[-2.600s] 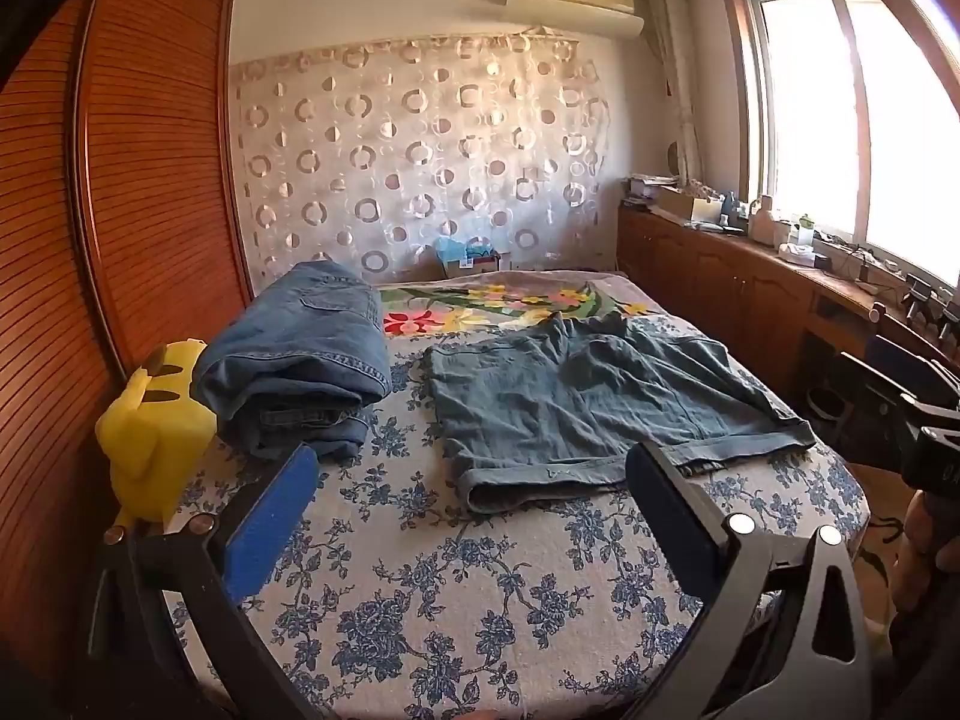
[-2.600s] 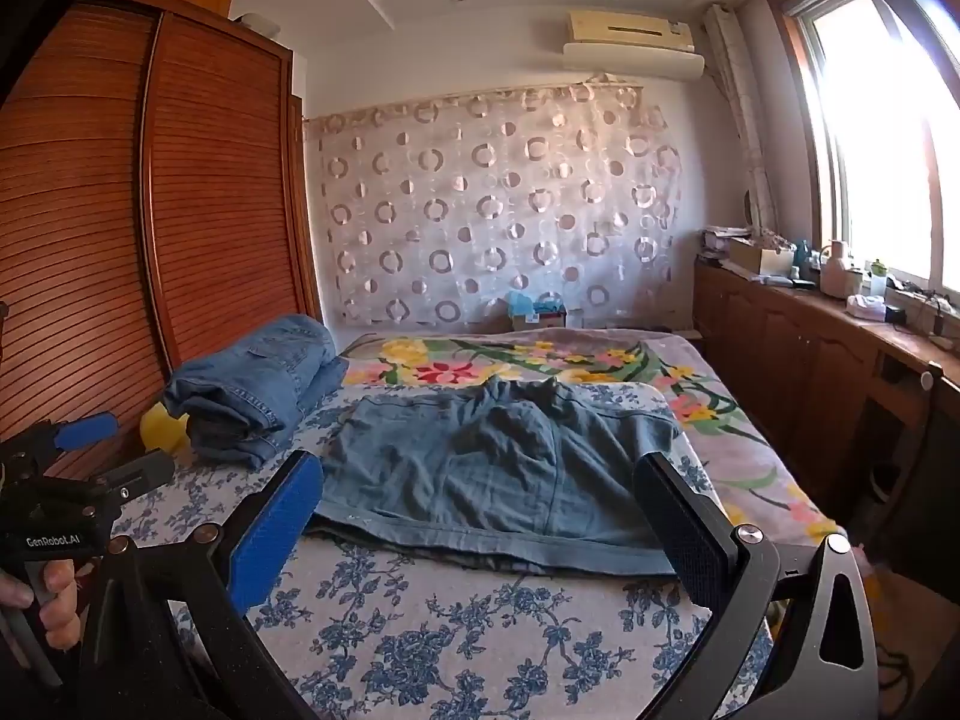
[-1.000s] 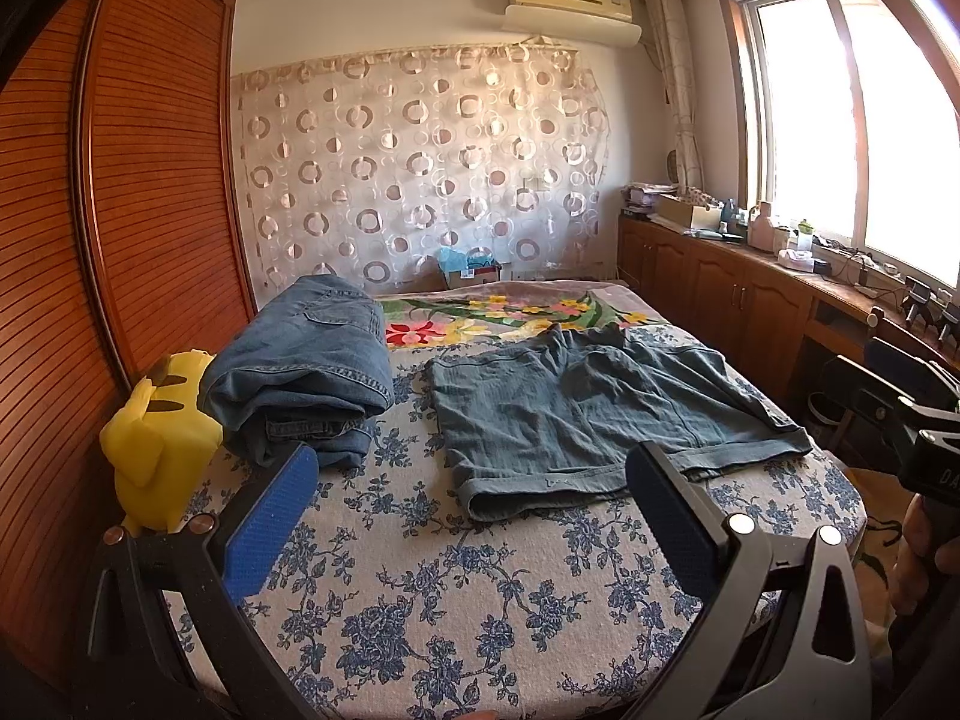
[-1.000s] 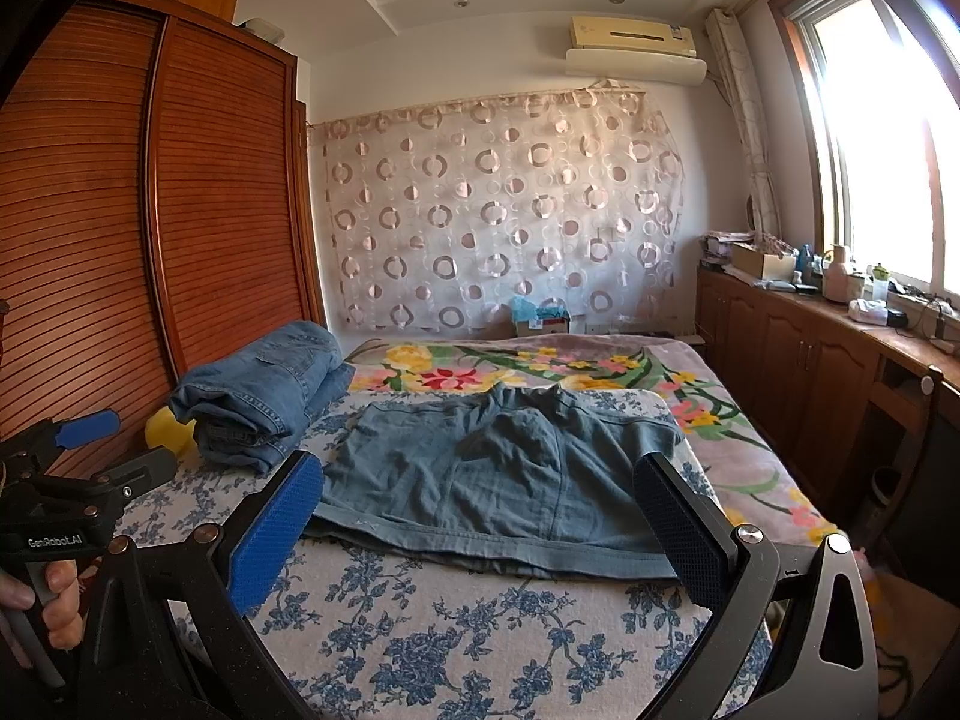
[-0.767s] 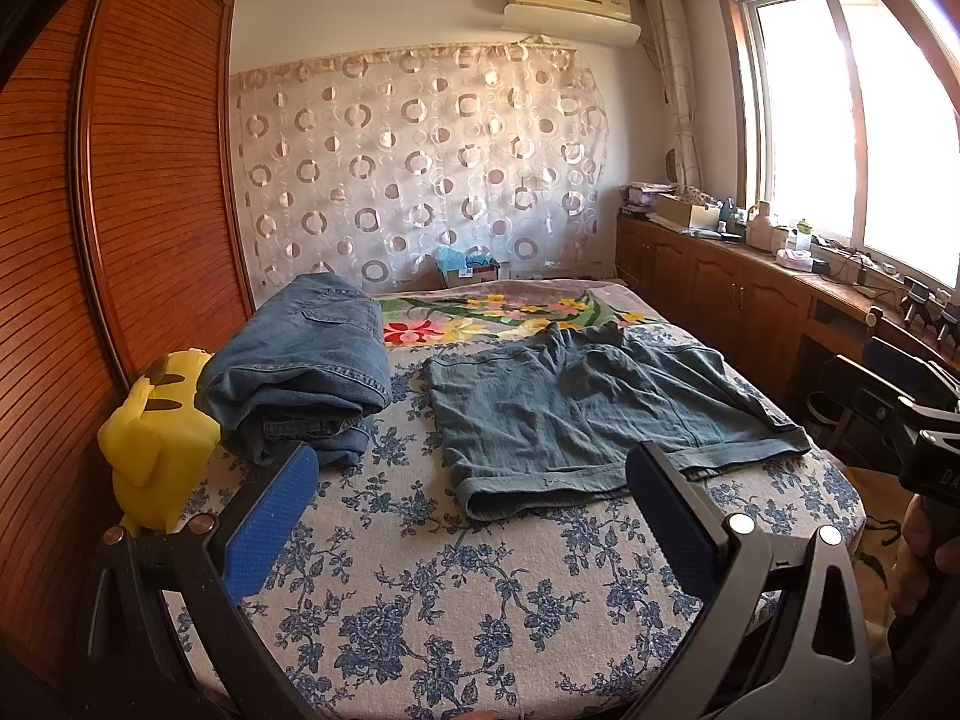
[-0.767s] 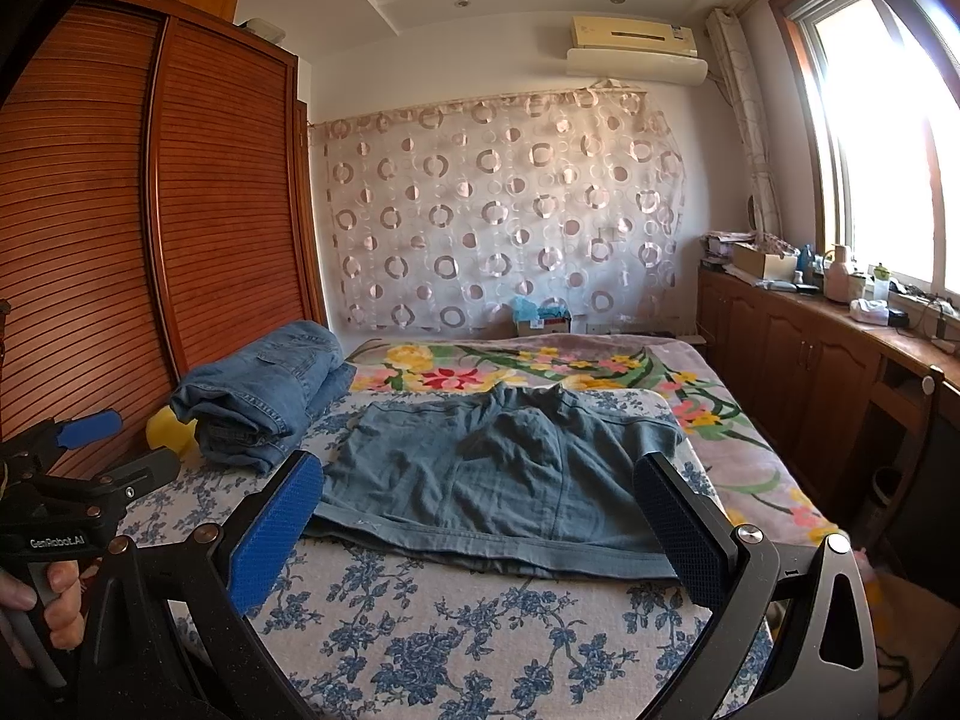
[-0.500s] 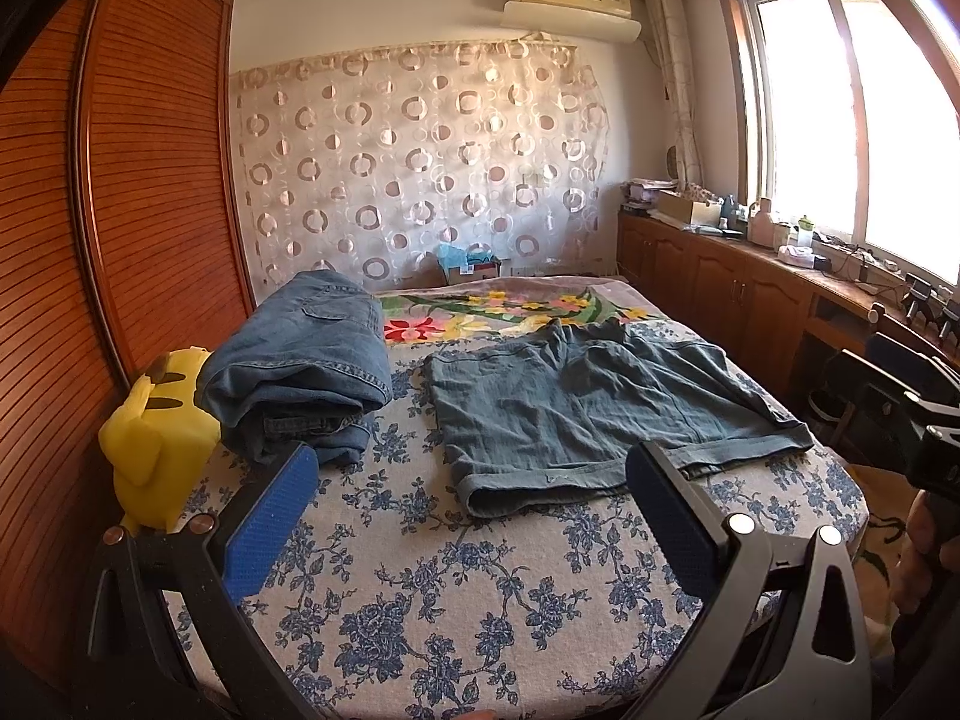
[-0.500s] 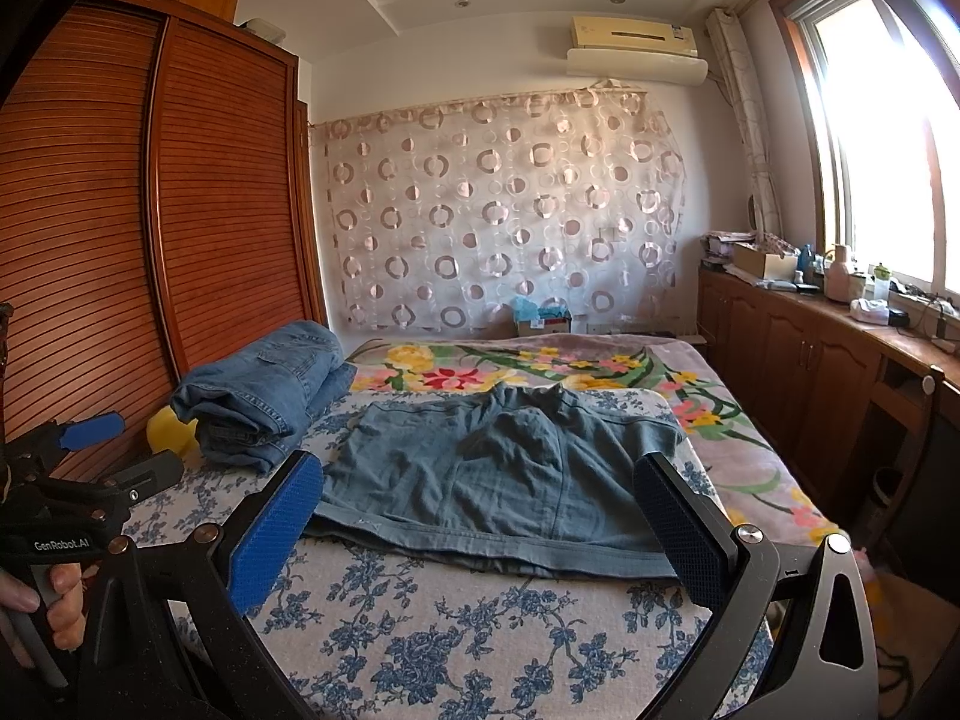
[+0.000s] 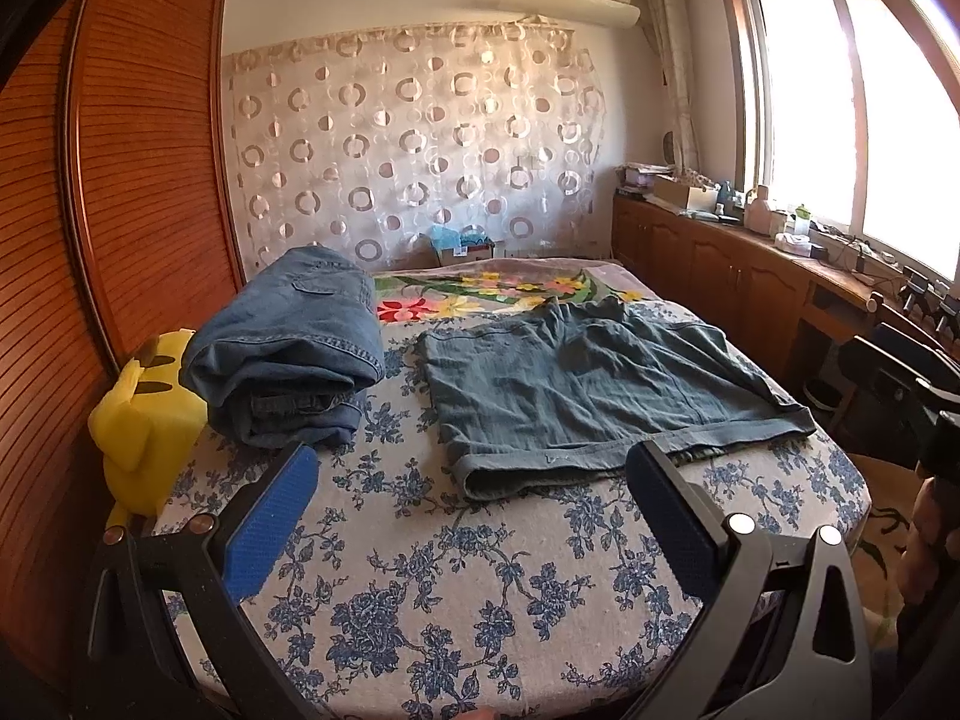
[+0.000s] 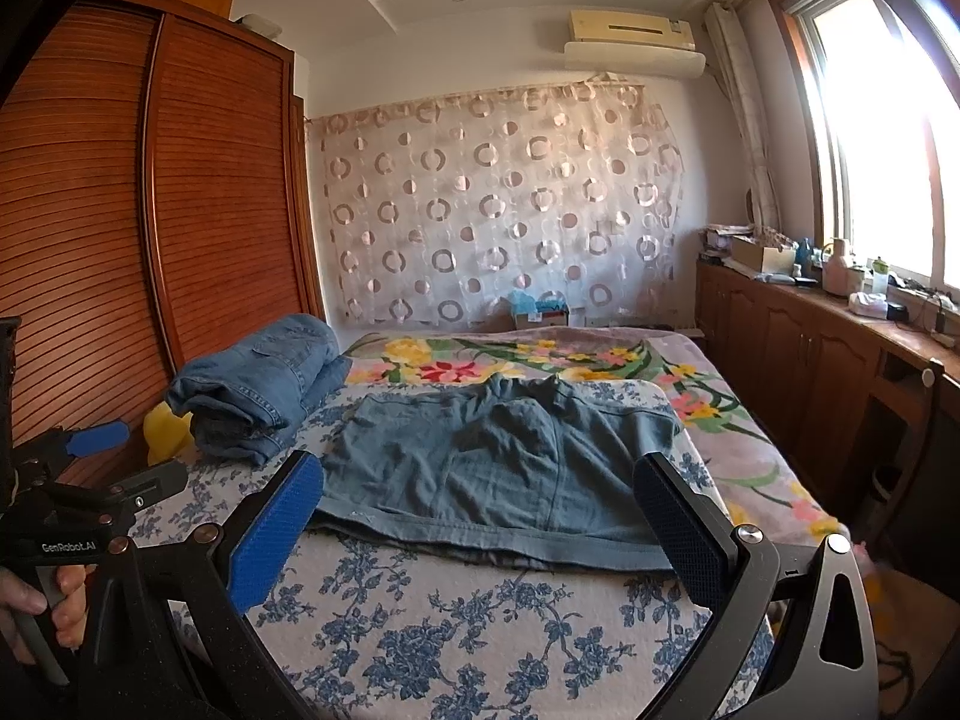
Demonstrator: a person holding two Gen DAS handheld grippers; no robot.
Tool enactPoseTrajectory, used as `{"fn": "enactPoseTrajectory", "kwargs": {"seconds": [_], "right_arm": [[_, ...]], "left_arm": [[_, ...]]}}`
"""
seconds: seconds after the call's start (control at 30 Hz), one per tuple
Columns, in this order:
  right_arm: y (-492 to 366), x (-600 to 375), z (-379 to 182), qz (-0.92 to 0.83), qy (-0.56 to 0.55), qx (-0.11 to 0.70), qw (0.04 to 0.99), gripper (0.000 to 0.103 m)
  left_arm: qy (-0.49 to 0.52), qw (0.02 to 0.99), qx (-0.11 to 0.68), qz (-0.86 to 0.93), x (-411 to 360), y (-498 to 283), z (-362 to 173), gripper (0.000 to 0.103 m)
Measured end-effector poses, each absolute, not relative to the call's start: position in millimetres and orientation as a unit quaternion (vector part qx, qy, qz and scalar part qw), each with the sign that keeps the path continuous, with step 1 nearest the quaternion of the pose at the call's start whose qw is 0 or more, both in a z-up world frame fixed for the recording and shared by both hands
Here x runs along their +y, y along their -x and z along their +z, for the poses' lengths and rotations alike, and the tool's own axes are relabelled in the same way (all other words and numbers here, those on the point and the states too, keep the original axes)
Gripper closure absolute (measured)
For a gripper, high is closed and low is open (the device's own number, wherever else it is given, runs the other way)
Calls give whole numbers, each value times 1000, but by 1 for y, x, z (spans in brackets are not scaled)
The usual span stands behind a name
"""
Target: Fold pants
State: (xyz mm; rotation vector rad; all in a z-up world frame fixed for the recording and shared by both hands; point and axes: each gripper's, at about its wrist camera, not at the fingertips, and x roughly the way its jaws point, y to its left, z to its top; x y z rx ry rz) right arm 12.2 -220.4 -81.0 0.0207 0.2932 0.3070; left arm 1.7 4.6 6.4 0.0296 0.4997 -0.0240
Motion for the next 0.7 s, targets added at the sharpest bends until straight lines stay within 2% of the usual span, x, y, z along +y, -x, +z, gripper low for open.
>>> {"fn": "enactPoseTrajectory", "kwargs": {"seconds": [0.7], "right_arm": [[-27, -239, -92, 147, 5, 188, 971, 0]], "left_arm": [[-30, 950, 307, -53, 12, -34, -36, 0]]}}
